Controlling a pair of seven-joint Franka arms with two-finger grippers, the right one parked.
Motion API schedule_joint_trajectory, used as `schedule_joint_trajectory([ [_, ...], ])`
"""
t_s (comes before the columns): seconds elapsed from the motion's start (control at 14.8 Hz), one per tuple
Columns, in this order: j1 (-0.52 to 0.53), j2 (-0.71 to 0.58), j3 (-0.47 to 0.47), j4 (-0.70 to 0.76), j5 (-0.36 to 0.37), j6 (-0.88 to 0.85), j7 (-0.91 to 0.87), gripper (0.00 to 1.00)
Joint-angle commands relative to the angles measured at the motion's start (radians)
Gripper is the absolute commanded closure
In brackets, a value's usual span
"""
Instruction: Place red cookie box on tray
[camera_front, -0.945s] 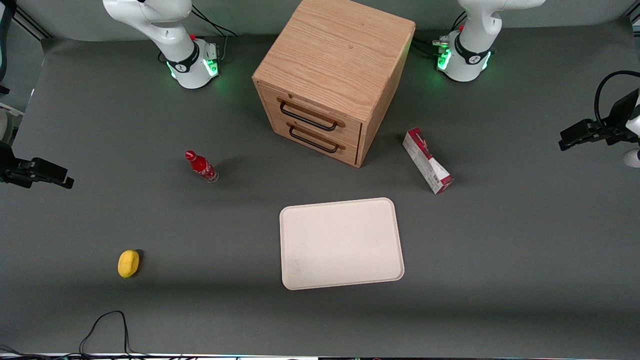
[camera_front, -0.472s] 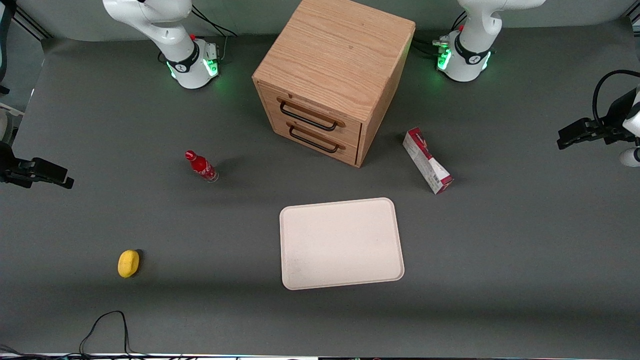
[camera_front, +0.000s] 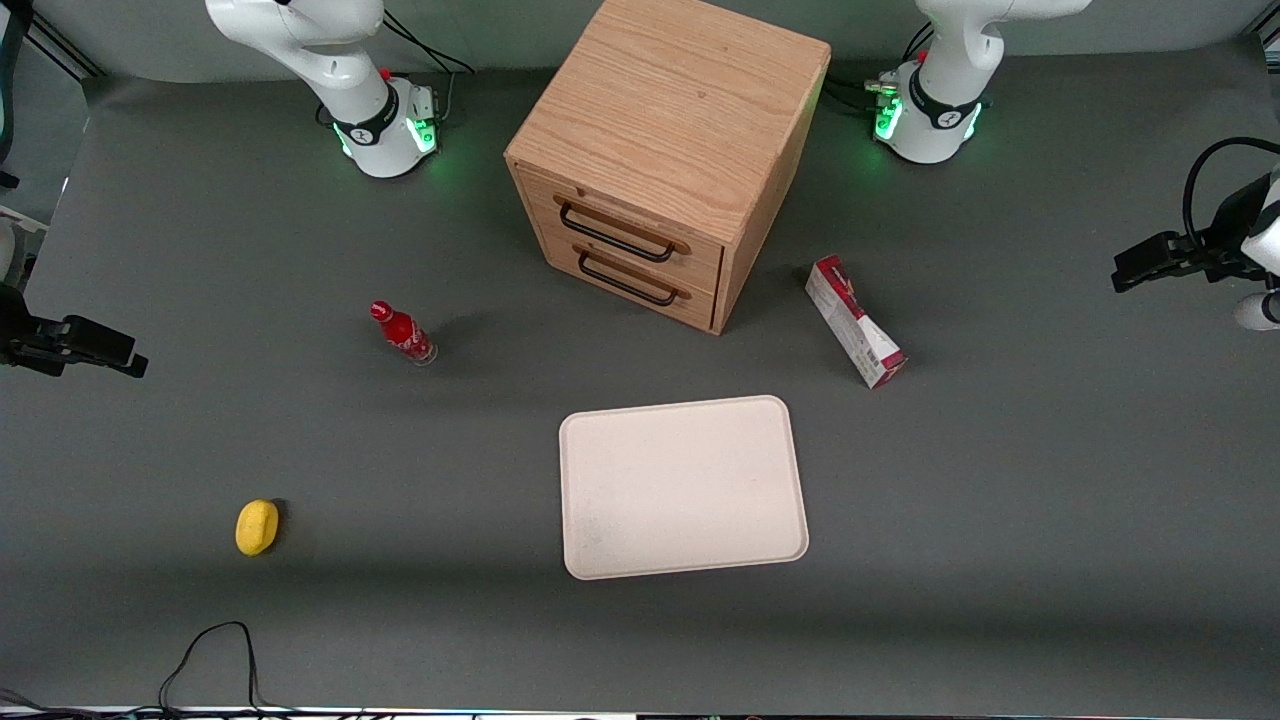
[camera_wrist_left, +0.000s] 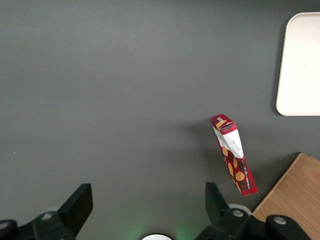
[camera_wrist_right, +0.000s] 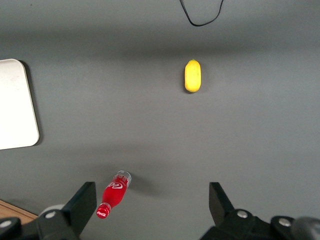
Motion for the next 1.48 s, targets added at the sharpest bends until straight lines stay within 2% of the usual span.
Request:
schedule_joint_trajectory([
  [0.0,-0.042,-0.001,0.000,0.030,-0.004,-0.058,-0.033,0.00],
  [0.07,-0.063,-0.008,-0.025,0.031,-0.016,-0.072,-0.133,0.00],
  [0.27,-0.063,-0.023,-0.192,0.039,-0.030,-0.109,-0.456,0.00],
  [0.4,-0.063,-0.030,-0.253,0.039,-0.030,-0.113,-0.560,0.00],
  [0.54,-0.065,-0.042,-0.270,0.039,-0.033,-0.124,-0.608,0.00],
  [0.74,-0.059,-0.054,-0.265,0.025,-0.098,-0.138,-0.668,0.00],
  [0.88,-0.057,-0.059,-0.267,-0.011,-0.103,-0.121,-0.699,0.00],
  [1.08,-0.057,-0.086,-0.267,-0.145,-0.105,-0.019,-0.707,0.00],
  [1.42,-0.059,-0.128,-0.267,-0.441,-0.126,0.279,-0.708,0.00],
])
